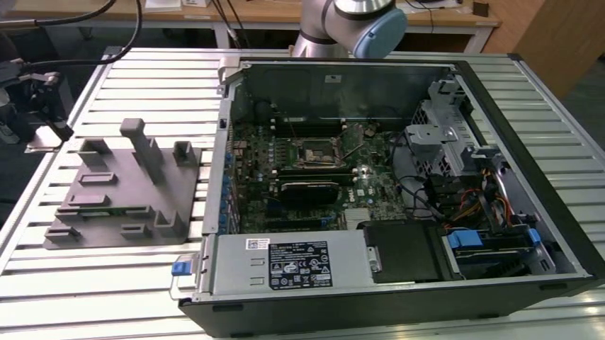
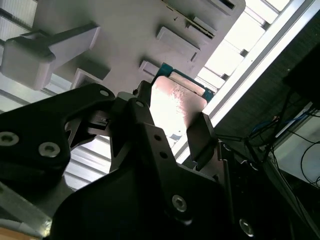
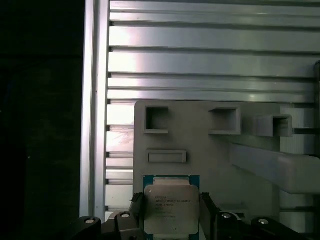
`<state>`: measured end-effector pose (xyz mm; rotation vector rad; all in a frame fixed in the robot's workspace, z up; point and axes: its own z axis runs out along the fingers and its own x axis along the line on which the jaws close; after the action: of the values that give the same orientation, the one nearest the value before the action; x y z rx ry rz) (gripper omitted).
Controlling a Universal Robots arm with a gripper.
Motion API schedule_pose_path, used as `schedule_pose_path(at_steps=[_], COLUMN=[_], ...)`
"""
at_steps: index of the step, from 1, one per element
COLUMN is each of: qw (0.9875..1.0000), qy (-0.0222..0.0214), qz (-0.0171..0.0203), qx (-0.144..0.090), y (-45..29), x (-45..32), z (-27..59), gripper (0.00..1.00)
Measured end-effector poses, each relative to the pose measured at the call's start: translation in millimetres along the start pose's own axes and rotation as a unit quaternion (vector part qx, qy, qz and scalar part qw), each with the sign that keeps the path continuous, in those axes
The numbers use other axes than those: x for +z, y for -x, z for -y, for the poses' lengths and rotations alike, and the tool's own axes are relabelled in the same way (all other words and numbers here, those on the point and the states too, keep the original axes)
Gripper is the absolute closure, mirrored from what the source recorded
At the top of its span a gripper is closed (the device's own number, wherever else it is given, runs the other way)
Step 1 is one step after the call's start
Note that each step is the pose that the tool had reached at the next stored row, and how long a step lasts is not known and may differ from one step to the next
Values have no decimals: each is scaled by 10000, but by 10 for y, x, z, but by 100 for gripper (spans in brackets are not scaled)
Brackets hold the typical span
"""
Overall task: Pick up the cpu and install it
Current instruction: 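Pick up the cpu and move it towards the insertion slot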
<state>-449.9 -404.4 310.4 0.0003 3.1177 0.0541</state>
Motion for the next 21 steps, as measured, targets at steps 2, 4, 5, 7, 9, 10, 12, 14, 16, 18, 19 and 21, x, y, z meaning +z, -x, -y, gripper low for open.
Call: schedule_pose_path(at_steps=[2, 4, 5, 7, 9, 10, 12, 14, 16, 18, 19, 21], qw=[10000, 10000, 10000, 10000, 10000, 10000, 10000, 10000, 10000, 10000, 10000, 10000], qy=[0, 0, 0, 0, 0, 0, 0, 0, 0, 0, 0, 0], qz=[0, 0, 0, 0, 1, 1, 1, 1, 1, 2, 2, 2], qx=[0, 0, 0, 0, 0, 0, 0, 0, 0, 0, 0, 0], y=[1, 2, 3, 4, 5, 6, 7, 9, 10, 11, 12, 14], x=[-47, -96, -119, -166, -213, -237, -293, -360, -425, -489, -521, -586], z=[-2, -3, -4, -6, -7, -8, -10, -12, -15, -17, -18, -20], gripper=[47, 47, 47, 47, 47, 47, 47, 47, 47, 47, 47, 47])
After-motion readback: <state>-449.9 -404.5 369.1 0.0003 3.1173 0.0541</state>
